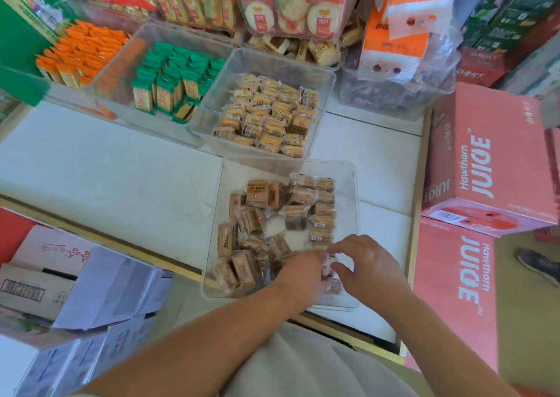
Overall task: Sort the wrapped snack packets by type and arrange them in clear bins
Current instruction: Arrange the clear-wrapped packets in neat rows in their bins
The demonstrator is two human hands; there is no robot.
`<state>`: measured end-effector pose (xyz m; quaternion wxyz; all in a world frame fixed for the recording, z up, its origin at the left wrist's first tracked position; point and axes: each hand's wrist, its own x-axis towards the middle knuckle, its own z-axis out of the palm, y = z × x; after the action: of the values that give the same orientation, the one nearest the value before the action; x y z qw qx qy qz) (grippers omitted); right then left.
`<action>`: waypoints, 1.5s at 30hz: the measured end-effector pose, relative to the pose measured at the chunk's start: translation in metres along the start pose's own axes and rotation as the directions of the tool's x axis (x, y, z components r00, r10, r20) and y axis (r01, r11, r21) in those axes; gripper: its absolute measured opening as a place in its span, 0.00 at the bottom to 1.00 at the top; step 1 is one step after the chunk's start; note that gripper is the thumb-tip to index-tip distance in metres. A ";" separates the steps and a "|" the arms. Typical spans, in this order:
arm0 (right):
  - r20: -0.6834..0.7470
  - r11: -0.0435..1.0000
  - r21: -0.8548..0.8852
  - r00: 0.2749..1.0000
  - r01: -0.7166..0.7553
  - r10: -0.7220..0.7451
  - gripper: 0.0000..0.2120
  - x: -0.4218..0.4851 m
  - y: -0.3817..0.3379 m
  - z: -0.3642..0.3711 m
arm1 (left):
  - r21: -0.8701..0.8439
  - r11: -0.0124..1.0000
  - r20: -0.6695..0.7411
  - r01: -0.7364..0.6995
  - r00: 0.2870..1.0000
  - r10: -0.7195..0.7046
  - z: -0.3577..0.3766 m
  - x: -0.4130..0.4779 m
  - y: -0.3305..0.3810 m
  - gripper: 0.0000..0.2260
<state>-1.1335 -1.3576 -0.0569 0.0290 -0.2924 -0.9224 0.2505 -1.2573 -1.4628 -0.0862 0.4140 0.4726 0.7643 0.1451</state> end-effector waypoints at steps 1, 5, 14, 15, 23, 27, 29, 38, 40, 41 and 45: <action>0.043 0.999 -0.046 0.999 0.007 -0.005 0.13 0.005 -0.005 0.001 | 0.035 0.999 0.006 0.023 1.000 -0.023 -0.003 0.000 0.000 0.08; 0.268 0.985 -0.171 0.963 0.015 0.032 0.13 0.025 -0.017 0.013 | 0.356 0.931 -0.013 0.080 0.997 -0.081 -0.015 -0.002 -0.011 0.16; 0.419 0.938 -0.229 0.896 0.261 -0.147 0.14 0.053 -0.027 0.064 | 0.426 0.894 -0.202 -0.139 0.948 0.244 -0.092 -0.028 -0.096 0.09; 0.458 0.908 -0.299 0.879 0.293 -0.133 0.16 0.055 -0.030 0.070 | 0.426 0.886 -0.187 -0.183 0.940 0.284 -0.098 -0.028 -0.105 0.09; 0.494 0.834 -0.425 0.862 0.352 -0.112 0.19 0.058 -0.037 0.079 | 0.407 0.861 -0.069 -0.303 0.930 0.360 -0.107 -0.012 -0.127 0.07; 0.253 0.960 -0.258 0.967 0.109 -0.042 0.15 0.077 -0.036 0.060 | 0.470 0.842 -0.017 -0.267 0.950 0.311 -0.109 -0.005 -0.128 0.07; 0.079 0.973 -0.220 0.995 0.069 -0.052 0.21 0.093 -0.035 0.050 | 0.558 0.803 0.001 -0.208 0.968 0.250 -0.108 0.002 -0.117 0.05; 0.137 0.890 -0.345 0.954 0.299 -0.267 0.31 0.124 -0.004 0.069 | 0.655 0.749 0.140 -0.103 0.990 0.014 -0.086 0.040 -0.086 0.16; 0.157 0.876 -0.343 0.940 0.339 -0.303 0.29 0.128 0.003 0.069 | 0.641 0.760 0.170 -0.105 0.985 -0.007 -0.083 0.041 -0.087 0.19; 0.159 0.871 -0.338 0.934 0.356 -0.320 0.28 0.127 0.005 0.069 | 0.634 0.766 0.170 -0.104 0.985 -0.008 -0.082 0.040 -0.087 0.19; 0.153 0.856 -0.325 0.915 0.402 -0.372 0.26 0.117 0.015 0.075 | 0.595 0.801 0.137 -0.064 0.990 -0.023 -0.077 0.041 -0.086 0.21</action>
<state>-1.2381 -1.3158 -0.1405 -0.0127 -0.0903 -0.9923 0.0836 -1.3773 -1.4591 -0.1121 0.2938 0.5960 0.7356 -0.1314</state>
